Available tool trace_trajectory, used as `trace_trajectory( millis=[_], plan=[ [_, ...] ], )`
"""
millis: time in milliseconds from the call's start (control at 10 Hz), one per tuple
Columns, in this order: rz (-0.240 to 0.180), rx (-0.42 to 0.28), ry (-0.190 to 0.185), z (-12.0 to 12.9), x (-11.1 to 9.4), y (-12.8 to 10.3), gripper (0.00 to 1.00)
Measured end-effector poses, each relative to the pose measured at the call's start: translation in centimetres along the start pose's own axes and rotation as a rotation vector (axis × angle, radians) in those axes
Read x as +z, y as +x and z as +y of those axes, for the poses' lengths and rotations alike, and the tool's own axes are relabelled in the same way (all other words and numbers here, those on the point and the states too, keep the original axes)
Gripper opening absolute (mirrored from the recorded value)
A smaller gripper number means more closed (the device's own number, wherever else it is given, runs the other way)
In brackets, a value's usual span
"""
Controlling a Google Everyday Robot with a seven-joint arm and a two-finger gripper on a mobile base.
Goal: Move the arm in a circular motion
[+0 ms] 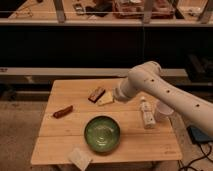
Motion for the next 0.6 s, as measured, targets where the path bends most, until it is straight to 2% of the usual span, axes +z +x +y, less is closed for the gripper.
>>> trace_trajectory(
  millis=[200,300,400,500,600],
  plan=[
    [-0.002,-0.003,-0.013,0.2,0.0,0.0,0.80],
    [-0.007,-0.008,-0.043,0.7,0.0,-0.1,0.80],
    [-0.018,-0.022,-0.106,1.3,0.0,-0.1,0.80],
    [-0.037,-0.052,-0.209,2.0,0.1,0.2,0.80],
    [-0.054,-0.074,-0.264,2.0,0.2,0.3,0.80]
  ],
)
